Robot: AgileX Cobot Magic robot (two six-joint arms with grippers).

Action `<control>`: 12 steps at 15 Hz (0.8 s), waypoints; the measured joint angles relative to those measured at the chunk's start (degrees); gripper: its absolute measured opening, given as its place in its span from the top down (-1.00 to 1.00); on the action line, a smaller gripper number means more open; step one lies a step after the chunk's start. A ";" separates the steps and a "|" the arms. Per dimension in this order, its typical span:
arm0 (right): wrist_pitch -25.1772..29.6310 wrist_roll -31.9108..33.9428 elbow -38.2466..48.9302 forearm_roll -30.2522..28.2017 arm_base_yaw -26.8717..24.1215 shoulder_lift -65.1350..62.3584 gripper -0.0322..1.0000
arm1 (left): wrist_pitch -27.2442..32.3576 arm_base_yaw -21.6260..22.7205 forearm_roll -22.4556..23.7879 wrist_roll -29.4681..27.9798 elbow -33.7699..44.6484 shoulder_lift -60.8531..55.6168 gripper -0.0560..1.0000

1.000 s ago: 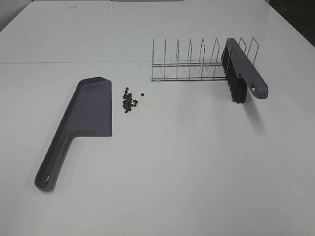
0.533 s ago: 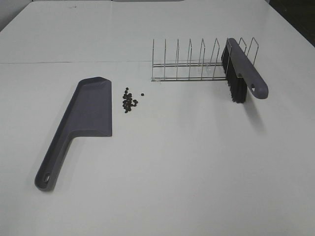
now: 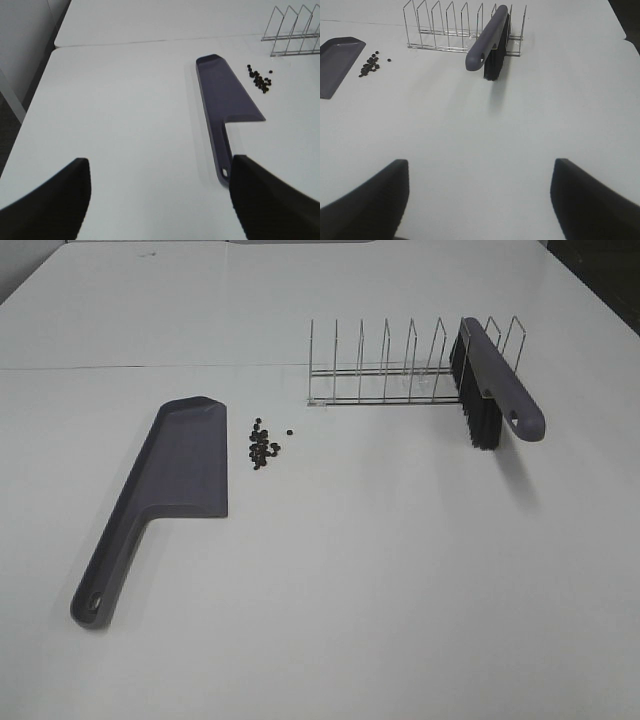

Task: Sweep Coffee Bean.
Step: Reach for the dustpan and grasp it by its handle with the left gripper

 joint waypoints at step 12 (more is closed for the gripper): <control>-0.06 0.00 0.00 0.00 0.00 0.00 -0.49 | -21.14 0.00 -16.04 4.87 -19.31 68.53 -0.45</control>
